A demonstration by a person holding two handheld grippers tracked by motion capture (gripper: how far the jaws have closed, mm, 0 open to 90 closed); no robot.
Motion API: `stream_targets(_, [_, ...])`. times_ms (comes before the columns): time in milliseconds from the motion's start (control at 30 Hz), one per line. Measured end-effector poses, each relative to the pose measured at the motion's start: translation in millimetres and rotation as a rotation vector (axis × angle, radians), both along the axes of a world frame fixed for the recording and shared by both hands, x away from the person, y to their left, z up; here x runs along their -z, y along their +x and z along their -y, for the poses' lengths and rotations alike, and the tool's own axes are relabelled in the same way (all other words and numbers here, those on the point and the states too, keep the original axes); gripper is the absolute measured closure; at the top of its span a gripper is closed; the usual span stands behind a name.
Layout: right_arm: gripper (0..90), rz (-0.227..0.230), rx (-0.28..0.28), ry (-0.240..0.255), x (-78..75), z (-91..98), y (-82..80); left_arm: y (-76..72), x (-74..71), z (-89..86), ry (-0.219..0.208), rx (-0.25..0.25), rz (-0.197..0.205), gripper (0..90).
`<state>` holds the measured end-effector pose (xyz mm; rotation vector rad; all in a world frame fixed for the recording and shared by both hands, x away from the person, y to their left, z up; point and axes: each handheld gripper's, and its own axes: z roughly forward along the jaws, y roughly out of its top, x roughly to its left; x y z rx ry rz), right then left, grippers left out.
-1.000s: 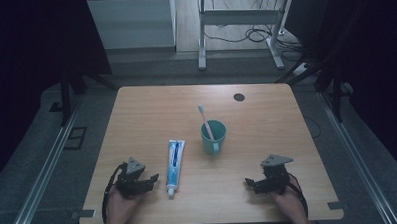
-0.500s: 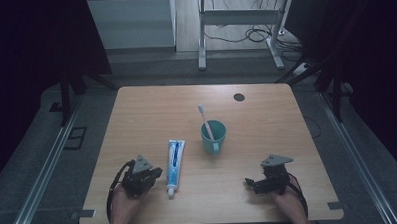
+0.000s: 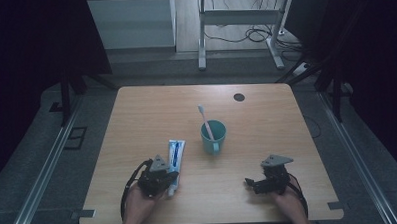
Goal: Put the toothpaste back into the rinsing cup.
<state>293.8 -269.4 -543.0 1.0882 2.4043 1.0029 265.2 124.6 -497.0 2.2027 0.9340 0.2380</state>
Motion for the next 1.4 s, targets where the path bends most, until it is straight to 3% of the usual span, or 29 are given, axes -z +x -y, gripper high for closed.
stream_targets(200, [4.0, 0.001, -0.002, 0.000, 0.0, 0.1, -0.4, 0.9, 7.8, 8.5, 0.021, 0.009, -0.019, 89.5])
stream_targets(367, [4.2, 0.001, -0.002, 0.001, 0.0, 0.1, -0.5, 0.3, 12.0, 8.8, 0.013, 0.004, -0.031, 89.5])
stream_targets(567, [4.3, 0.002, -0.003, 0.001, 0.0, 0.1, -0.5, 1.2, 13.9, 9.7, 0.052, -0.001, -0.036, 89.5])
stream_targets(1033, [4.5, 0.003, -0.004, 0.001, 0.0, 0.3, -0.7, 6.0, 15.4, -12.0, 0.060, -0.035, -0.040, 88.3])
stream_targets(1300, [4.5, 0.002, -0.004, 0.001, -0.1, 0.2, -0.7, 10.3, 18.7, -24.3, 0.089, -0.060, -0.044, 88.0])
stream_targets(1400, [4.5, 0.002, -0.004, 0.001, -0.1, 0.3, -0.6, 10.5, 18.9, -27.1, 0.075, -0.067, -0.053, 88.0])
